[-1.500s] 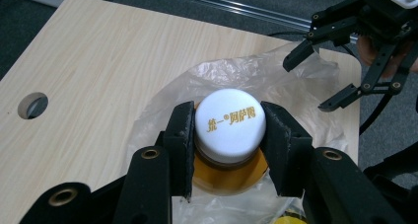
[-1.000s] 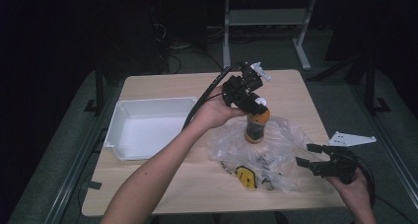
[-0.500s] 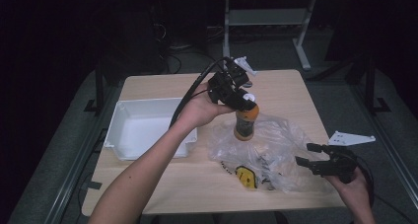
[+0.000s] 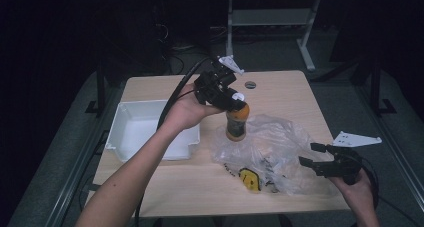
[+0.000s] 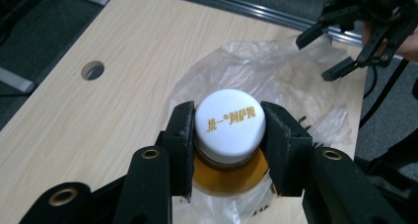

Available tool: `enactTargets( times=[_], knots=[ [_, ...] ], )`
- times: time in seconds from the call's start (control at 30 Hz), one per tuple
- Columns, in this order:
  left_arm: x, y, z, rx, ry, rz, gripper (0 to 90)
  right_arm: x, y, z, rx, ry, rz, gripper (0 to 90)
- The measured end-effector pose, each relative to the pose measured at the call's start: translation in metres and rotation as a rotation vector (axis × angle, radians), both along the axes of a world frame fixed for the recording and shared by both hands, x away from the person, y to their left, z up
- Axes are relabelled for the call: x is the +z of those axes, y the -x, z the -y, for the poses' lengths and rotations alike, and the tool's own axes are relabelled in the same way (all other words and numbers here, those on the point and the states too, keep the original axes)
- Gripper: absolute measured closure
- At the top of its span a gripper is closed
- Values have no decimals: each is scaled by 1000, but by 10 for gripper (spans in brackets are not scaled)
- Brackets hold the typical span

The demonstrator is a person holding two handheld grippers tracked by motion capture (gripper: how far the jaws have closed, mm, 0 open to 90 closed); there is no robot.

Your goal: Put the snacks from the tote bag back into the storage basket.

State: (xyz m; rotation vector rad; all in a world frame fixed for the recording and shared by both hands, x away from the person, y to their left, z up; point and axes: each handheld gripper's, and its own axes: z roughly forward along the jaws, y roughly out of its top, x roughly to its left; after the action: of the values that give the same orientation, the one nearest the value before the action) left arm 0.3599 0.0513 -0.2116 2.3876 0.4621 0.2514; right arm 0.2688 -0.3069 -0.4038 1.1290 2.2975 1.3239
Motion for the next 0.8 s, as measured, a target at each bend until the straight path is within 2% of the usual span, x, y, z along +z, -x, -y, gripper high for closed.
enactTargets(
  times=[0.47, 0.8],
  knots=[
    [0, 2, -36, 71, -2, 2, 591, 1, 1, -3, -12, -4, 17, 262],
    [-5, -3, -61, 131, -15, -6, 591, -3, -2, -6, -9, 3, -5, 260]
  ],
)
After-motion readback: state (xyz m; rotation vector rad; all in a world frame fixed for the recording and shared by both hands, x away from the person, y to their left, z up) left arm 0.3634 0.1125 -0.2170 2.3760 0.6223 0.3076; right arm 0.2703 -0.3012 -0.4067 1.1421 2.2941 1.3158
